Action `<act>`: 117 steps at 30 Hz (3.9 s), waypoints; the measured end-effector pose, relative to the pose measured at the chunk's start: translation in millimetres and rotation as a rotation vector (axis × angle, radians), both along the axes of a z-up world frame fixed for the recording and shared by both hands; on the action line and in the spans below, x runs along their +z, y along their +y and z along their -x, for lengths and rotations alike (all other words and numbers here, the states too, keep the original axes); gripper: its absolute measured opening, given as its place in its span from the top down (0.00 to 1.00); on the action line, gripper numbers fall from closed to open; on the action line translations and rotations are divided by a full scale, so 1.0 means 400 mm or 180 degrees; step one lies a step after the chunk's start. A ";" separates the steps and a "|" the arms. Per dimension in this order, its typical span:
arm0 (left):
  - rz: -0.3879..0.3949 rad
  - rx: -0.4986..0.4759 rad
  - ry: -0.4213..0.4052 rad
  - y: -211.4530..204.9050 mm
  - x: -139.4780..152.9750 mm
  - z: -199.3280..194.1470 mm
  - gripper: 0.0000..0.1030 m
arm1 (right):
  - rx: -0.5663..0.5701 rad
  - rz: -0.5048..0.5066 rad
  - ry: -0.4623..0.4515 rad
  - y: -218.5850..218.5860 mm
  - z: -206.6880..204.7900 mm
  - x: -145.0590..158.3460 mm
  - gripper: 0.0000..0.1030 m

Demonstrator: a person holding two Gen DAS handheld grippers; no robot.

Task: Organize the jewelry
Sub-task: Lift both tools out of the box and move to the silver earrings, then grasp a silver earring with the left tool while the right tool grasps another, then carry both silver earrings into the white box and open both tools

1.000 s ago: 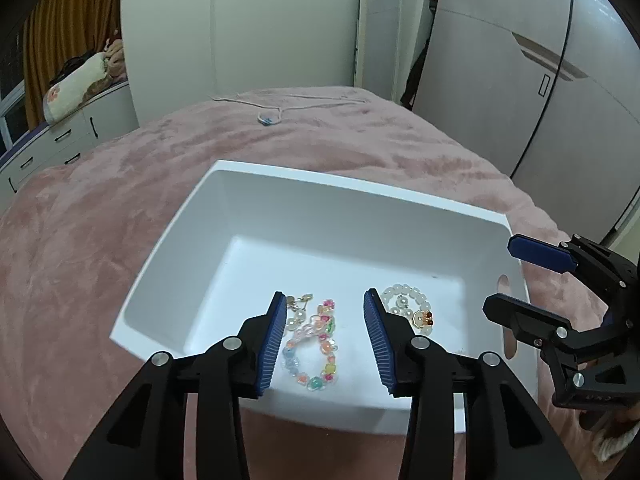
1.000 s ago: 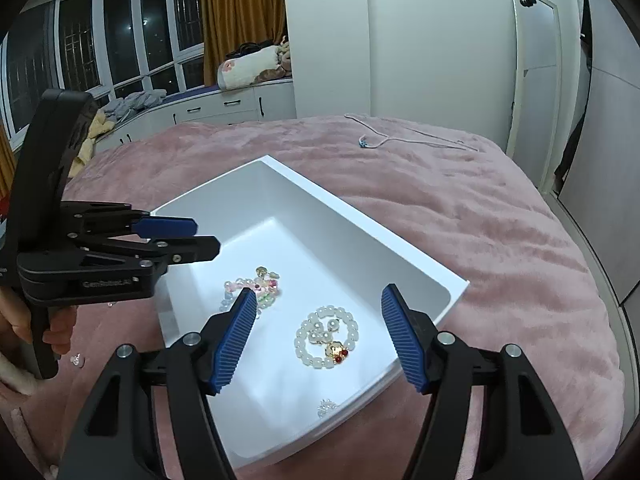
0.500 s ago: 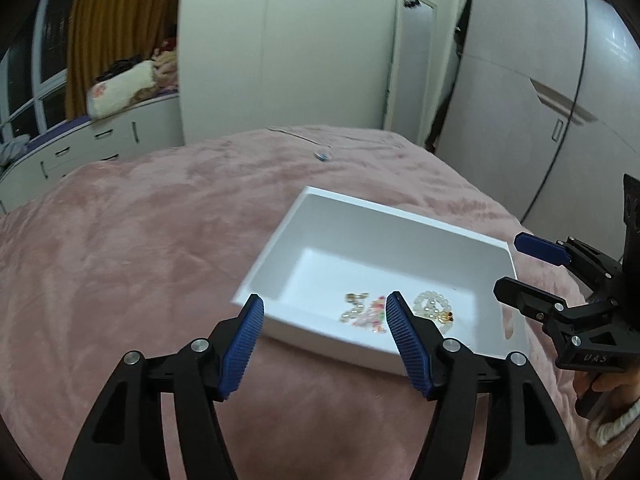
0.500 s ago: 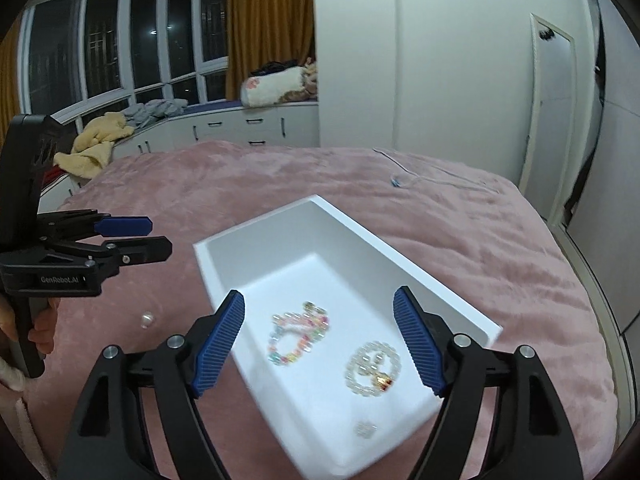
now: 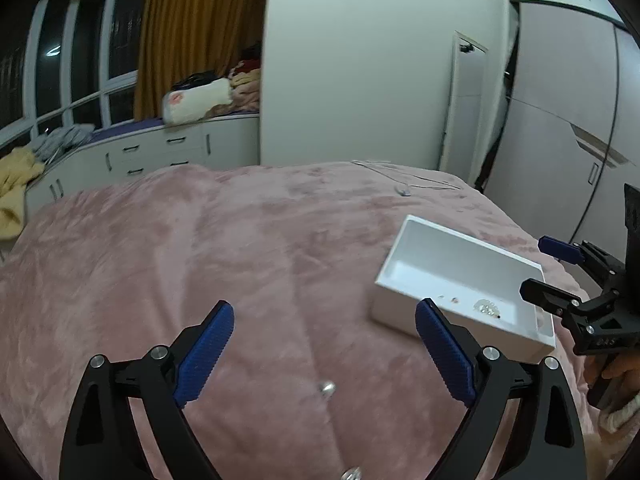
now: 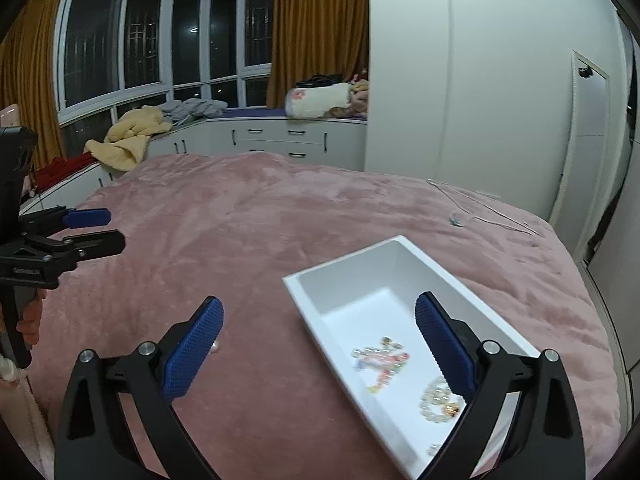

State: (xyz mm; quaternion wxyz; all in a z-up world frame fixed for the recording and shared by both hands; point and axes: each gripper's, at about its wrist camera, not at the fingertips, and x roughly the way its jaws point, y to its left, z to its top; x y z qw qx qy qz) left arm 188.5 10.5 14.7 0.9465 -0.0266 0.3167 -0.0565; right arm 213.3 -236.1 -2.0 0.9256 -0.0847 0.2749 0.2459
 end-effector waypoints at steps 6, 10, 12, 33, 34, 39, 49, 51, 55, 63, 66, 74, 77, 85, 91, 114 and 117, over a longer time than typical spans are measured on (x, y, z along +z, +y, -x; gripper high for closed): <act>-0.0028 0.0161 0.0071 0.085 -0.026 0.073 0.08 | 0.0144 -0.0011 0.0054 0.094 0.005 -0.016 0.06; 0.0089 0.0130 0.0195 0.103 -0.077 0.116 0.08 | 0.0280 -0.0017 0.0134 0.150 0.009 -0.039 0.06; 0.0135 0.0053 0.0256 0.095 -0.108 0.131 0.08 | 0.0386 -0.0008 0.0200 0.178 0.006 -0.054 0.10; -0.0031 -0.0617 0.0799 -0.032 -0.363 0.140 0.08 | 0.0716 0.0351 0.0859 0.363 -0.046 -0.325 0.37; -0.0041 -0.0628 0.0830 -0.033 -0.371 0.140 0.08 | 0.0716 0.0368 0.0891 0.368 -0.051 -0.336 0.39; -0.0107 -0.0719 0.0991 -0.040 -0.414 0.127 0.28 | 0.0693 0.0454 0.1040 0.381 -0.077 -0.391 0.47; -0.0277 -0.0878 0.1073 -0.063 -0.465 0.121 0.52 | 0.0615 0.0448 0.1194 0.383 -0.106 -0.457 0.65; -0.0262 -0.0894 0.1080 -0.060 -0.473 0.120 0.59 | 0.0605 0.0417 0.1213 0.380 -0.108 -0.458 0.69; -0.0222 -0.0819 0.1107 -0.048 -0.479 0.116 0.78 | 0.0626 0.0403 0.1225 0.379 -0.107 -0.454 0.80; 0.0007 -0.0766 0.1106 -0.027 -0.474 0.117 0.80 | 0.0603 0.0300 0.1198 0.344 -0.084 -0.418 0.81; 0.0038 -0.0750 0.1084 -0.026 -0.466 0.124 0.80 | 0.0566 0.0238 0.1160 0.316 -0.074 -0.391 0.82; 0.0022 -0.0694 0.1020 -0.025 -0.435 0.143 0.80 | 0.0514 0.0120 0.1046 0.249 -0.050 -0.322 0.89; 0.0027 -0.0660 0.0985 -0.022 -0.418 0.149 0.80 | 0.0502 0.0057 0.1030 0.232 -0.045 -0.307 0.89; 0.0016 -0.0566 0.0959 -0.011 -0.400 0.169 0.80 | 0.0544 0.0160 0.1122 0.260 -0.052 -0.336 0.68; 0.0015 -0.0544 0.0997 -0.007 -0.409 0.171 0.80 | 0.0545 0.0266 0.1213 0.291 -0.072 -0.379 0.66; 0.0171 -0.0545 0.0951 0.010 -0.411 0.167 0.80 | 0.0545 0.0203 0.1198 0.274 -0.063 -0.359 0.81; 0.0189 -0.0564 0.0925 0.004 -0.398 0.168 0.80 | 0.0546 0.0131 0.1064 0.244 -0.046 -0.305 0.81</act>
